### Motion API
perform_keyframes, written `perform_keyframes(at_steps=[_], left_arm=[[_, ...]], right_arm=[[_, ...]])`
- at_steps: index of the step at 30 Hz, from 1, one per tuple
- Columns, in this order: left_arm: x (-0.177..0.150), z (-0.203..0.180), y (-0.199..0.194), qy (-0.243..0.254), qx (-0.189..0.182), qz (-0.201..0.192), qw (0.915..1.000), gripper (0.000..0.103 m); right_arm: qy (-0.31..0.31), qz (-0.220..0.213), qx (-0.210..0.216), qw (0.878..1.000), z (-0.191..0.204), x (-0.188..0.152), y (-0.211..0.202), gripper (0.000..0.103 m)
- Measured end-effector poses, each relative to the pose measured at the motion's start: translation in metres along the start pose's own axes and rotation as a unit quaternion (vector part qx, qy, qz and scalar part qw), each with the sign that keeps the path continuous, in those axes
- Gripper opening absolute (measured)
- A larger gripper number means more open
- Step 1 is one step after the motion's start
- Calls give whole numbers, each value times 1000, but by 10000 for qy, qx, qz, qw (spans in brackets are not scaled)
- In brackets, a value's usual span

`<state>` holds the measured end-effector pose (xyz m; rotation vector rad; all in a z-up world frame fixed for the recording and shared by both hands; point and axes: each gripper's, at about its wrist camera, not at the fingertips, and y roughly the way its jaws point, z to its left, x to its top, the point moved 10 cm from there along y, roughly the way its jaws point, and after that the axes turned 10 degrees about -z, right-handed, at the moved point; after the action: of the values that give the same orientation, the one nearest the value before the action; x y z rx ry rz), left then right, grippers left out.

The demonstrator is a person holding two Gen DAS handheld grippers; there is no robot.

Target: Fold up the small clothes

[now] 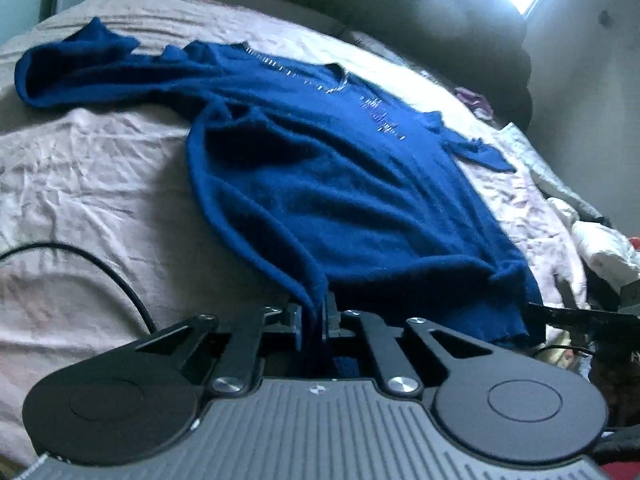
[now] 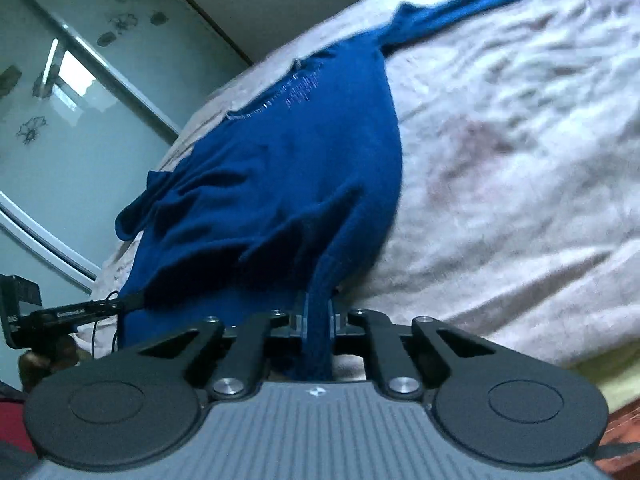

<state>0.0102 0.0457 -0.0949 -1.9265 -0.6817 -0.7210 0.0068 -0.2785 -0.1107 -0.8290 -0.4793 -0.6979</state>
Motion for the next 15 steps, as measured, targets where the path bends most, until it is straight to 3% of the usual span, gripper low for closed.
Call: perform_keyframes(at_steps=[4, 7, 9, 11, 13, 15], left_arm=[[7, -11, -24, -73, -315, 0, 9995, 7], [1, -16, -36, 76, -436, 270, 9987, 7], [-13, -13, -33, 230, -376, 528, 9976, 7], [-25, -8, -27, 413, -168, 773, 9960, 7], [-25, -8, -28, 501, -177, 830, 9951, 18], [-11, -9, -38, 665, -121, 647, 9956, 25]], right_arm=[[-227, -322, -79, 9992, 6, 22, -25, 7], [-512, -246, -233, 9981, 7, 26, -41, 7], [-920, 149, -493, 9944, 5, 14, -40, 7], [-1491, 719, -933, 9818, -2, -6, -32, 7], [-1730, 764, -1176, 9749, -4, -8, -32, 8], [-1751, 359, -1316, 9751, 2, 12, -37, 8]])
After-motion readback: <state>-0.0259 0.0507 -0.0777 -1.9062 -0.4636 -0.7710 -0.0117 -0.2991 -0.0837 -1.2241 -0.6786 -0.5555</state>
